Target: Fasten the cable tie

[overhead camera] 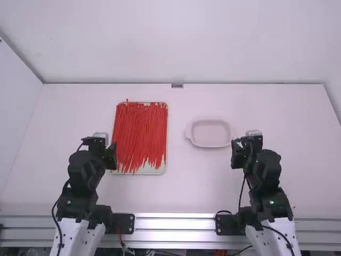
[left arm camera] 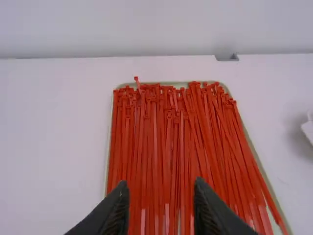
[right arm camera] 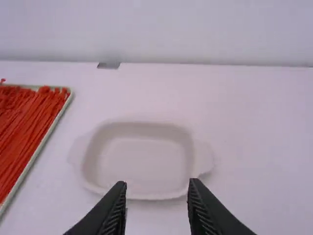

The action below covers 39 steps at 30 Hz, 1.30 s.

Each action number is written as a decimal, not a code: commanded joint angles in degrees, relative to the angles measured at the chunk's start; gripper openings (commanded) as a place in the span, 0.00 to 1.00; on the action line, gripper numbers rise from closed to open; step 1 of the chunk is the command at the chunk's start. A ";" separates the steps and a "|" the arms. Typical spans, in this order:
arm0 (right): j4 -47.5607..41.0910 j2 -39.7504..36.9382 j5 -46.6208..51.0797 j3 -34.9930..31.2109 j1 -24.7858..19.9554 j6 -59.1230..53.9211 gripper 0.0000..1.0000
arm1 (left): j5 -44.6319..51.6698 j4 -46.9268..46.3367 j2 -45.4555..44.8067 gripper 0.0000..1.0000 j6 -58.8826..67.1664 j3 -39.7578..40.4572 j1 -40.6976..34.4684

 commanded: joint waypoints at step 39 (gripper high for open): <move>-30.49 52.83 -5.05 52.87 8.11 3.13 0.97 | 9.24 -13.43 39.89 0.98 -4.23 41.50 1.17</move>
